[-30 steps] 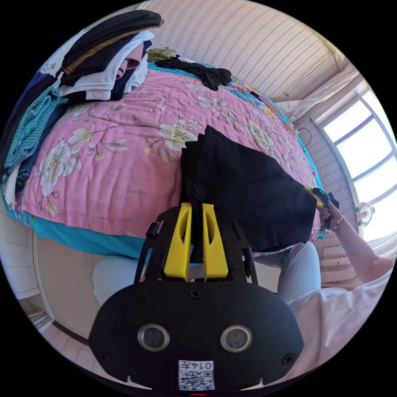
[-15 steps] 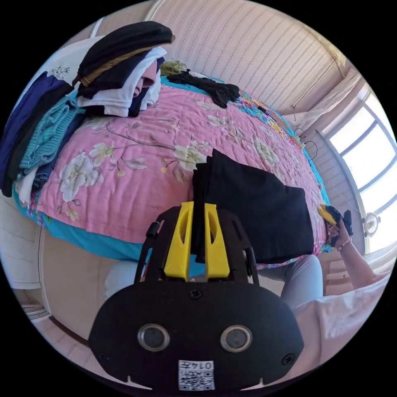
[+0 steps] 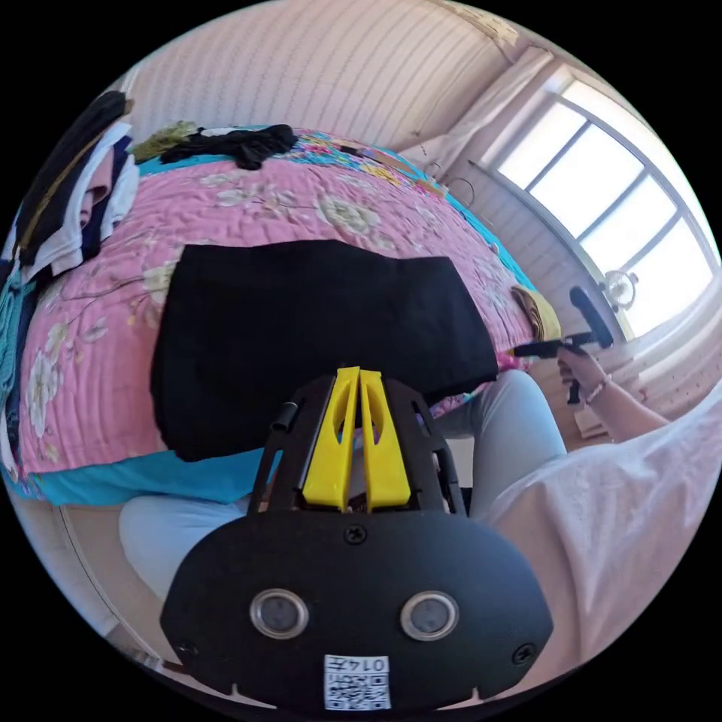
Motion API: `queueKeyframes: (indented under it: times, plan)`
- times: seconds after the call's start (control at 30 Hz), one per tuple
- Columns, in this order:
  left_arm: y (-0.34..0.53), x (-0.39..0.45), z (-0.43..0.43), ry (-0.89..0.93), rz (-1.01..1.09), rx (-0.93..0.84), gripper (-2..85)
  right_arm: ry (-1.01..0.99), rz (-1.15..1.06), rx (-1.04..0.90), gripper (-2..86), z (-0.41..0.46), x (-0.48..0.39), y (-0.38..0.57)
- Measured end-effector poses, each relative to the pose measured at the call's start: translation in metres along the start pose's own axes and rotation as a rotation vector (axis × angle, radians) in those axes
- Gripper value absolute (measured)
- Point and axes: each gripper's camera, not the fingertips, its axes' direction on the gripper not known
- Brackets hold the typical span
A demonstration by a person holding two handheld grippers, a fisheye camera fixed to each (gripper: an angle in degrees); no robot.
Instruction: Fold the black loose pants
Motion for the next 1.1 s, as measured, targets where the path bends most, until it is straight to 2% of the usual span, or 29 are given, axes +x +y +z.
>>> queueKeyframes:
  times: [0.07,0.17,0.33,0.47,0.5,0.53,0.6,0.7,0.8,0.9,1.0,1.1]
  plan:
    - [-0.005,0.034,0.021,0.011,0.081,-0.039,-1.0,0.042,-0.126,0.075,0.2,-0.006,-0.036,0.000]
    - [-0.018,0.080,0.045,0.054,0.190,-0.088,-1.0,-0.030,-0.374,0.144,-0.3,-0.004,-0.108,-0.005]
    - [-0.053,0.133,0.056,-0.051,0.398,-0.099,-1.0,0.053,-0.630,0.170,-0.9,0.024,-0.228,-0.041]
    - [-0.076,0.151,0.082,-0.137,0.456,-0.187,-1.0,0.142,-0.607,0.134,-0.9,0.064,-0.277,-0.074]
    - [-0.077,0.156,0.097,-0.141,0.477,-0.247,-1.0,0.155,-0.583,-0.001,-0.9,0.094,-0.288,-0.086]
    - [-0.076,0.161,0.110,-0.150,0.501,-0.294,-1.0,0.172,-0.526,-0.046,-1.0,0.113,-0.293,-0.092]
    - [-0.074,0.174,0.112,-0.186,0.581,-0.246,-1.0,0.187,-0.507,-0.032,-1.0,0.118,-0.300,-0.094]
    - [-0.077,0.199,0.112,-0.256,0.646,-0.252,-1.0,0.282,-0.679,-0.097,-0.9,0.127,-0.319,-0.094]
    - [-0.085,0.223,0.097,-0.236,0.688,-0.205,-1.0,0.225,-0.734,-0.134,-0.9,0.113,-0.324,-0.100]
    - [-0.091,0.230,0.098,-0.215,0.659,-0.161,-1.0,0.199,-0.702,-0.042,-0.7,0.101,-0.329,-0.112]
    - [-0.101,0.222,0.115,-0.220,0.557,-0.213,-1.0,0.255,-0.715,-0.168,-0.5,0.136,-0.332,-0.124]
    - [-0.106,0.224,0.119,-0.206,0.560,-0.196,-1.0,0.272,-0.689,-0.128,-0.5,0.145,-0.330,-0.128]
